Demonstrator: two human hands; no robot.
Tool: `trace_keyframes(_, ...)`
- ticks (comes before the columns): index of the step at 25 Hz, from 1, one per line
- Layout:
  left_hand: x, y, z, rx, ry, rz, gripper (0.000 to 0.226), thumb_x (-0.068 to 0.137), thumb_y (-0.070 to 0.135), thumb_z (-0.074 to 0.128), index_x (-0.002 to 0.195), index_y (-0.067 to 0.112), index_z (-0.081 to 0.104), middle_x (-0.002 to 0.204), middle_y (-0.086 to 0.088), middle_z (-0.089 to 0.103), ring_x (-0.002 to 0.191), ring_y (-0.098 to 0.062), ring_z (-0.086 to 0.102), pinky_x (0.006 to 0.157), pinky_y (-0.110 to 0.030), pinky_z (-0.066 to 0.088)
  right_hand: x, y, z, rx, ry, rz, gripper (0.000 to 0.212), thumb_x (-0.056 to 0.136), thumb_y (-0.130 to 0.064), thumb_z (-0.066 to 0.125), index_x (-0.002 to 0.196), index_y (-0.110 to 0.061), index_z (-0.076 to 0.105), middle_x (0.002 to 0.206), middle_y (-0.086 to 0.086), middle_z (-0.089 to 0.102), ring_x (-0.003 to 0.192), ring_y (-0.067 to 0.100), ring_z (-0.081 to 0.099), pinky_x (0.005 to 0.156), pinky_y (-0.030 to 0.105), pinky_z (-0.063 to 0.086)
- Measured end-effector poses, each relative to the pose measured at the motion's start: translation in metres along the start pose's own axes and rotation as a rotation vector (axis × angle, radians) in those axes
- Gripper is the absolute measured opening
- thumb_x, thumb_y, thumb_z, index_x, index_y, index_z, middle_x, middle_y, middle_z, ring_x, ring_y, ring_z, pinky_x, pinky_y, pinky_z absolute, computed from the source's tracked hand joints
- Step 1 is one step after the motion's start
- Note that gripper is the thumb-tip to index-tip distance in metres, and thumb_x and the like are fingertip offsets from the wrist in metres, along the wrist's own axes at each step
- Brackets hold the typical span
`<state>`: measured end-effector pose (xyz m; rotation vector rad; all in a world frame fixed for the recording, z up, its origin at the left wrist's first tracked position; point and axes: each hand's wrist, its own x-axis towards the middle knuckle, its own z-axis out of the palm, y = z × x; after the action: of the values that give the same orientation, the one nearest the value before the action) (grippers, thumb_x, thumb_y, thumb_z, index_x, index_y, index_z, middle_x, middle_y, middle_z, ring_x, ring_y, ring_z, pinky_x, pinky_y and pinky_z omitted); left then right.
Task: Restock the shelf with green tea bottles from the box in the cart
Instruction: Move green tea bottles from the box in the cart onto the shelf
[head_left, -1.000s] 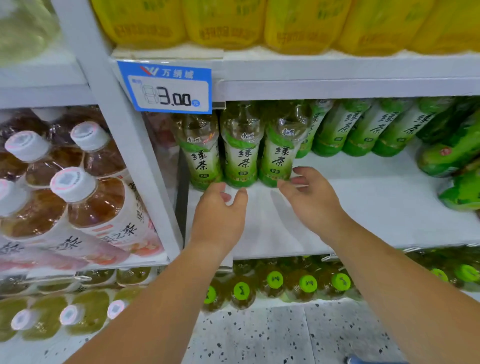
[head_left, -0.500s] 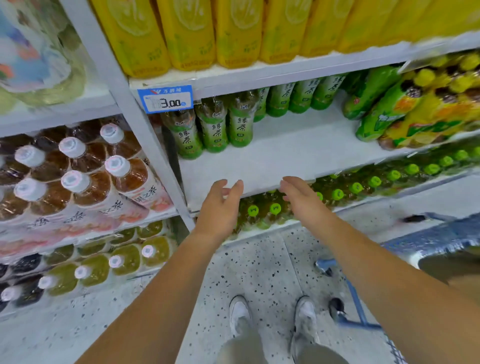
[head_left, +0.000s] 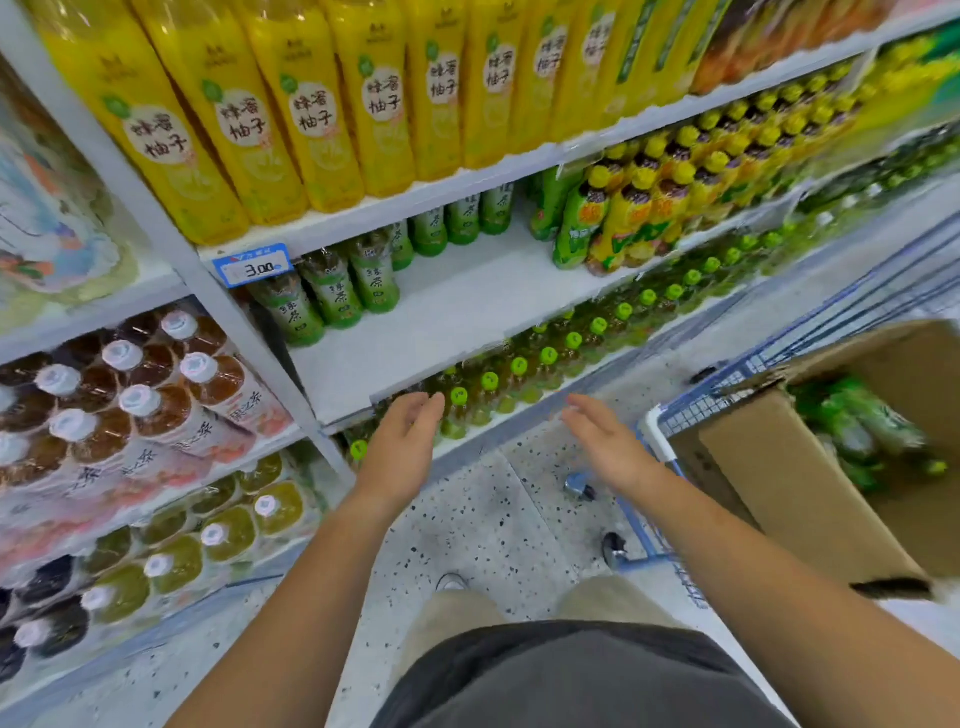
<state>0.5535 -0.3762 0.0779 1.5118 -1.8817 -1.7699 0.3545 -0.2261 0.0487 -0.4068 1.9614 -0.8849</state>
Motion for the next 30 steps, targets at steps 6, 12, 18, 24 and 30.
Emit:
trace_keyframes(6,-0.034,0.034,0.055,0.048,-0.122,0.093,0.051,0.102,0.055,0.043,0.144,0.025,0.049,0.139,0.008,0.054,0.12,-0.01,0.05,0.095,-0.03,0.037,-0.047,0.046,-0.076,0.064,0.143,0.02,0.053,0.102,-0.054,0.042,0.151,-0.033,0.039,0.156,-0.004,0.04,0.143,0.024,0.04,0.117,0.049,0.034)
trace_keyframes(12,-0.063,0.074,0.152,0.16,-0.239,0.211,0.053,0.102,0.053,0.045,0.145,0.022,0.049,0.143,0.007,0.052,0.12,-0.007,0.047,0.098,-0.028,0.034,-0.088,0.097,-0.156,0.171,0.264,0.01,0.055,0.101,-0.053,0.044,0.15,-0.029,0.04,0.153,-0.004,0.043,0.139,0.02,0.045,0.118,0.045,0.034)
trace_keyframes(18,-0.097,0.108,0.263,0.209,-0.362,0.223,0.05,0.102,0.053,0.045,0.145,0.026,0.048,0.143,0.008,0.051,0.121,-0.009,0.048,0.093,-0.026,0.035,-0.116,0.144,-0.24,0.189,0.317,0.003,0.061,0.098,-0.061,0.042,0.152,-0.033,0.04,0.152,-0.008,0.044,0.136,0.017,0.047,0.117,0.044,0.035)
trace_keyframes(24,-0.111,0.137,0.363,0.282,-0.479,0.17,0.054,0.1,0.058,0.045,0.146,0.028,0.046,0.144,0.011,0.05,0.124,-0.007,0.048,0.096,-0.025,0.035,-0.122,0.189,-0.319,0.286,0.359,0.038,0.05,0.107,-0.042,0.04,0.154,-0.024,0.038,0.156,-0.003,0.041,0.138,0.016,0.043,0.106,0.03,0.034)
trace_keyframes(30,-0.086,0.178,0.429,0.431,-0.583,0.157,0.043,0.102,0.054,0.044,0.137,0.03,0.05,0.13,0.015,0.054,0.114,-0.005,0.049,0.091,-0.026,0.034,-0.112,0.213,-0.352,0.417,0.467,0.135,0.048,0.108,-0.038,0.039,0.154,-0.022,0.038,0.156,0.001,0.041,0.139,0.02,0.042,0.107,0.03,0.031)
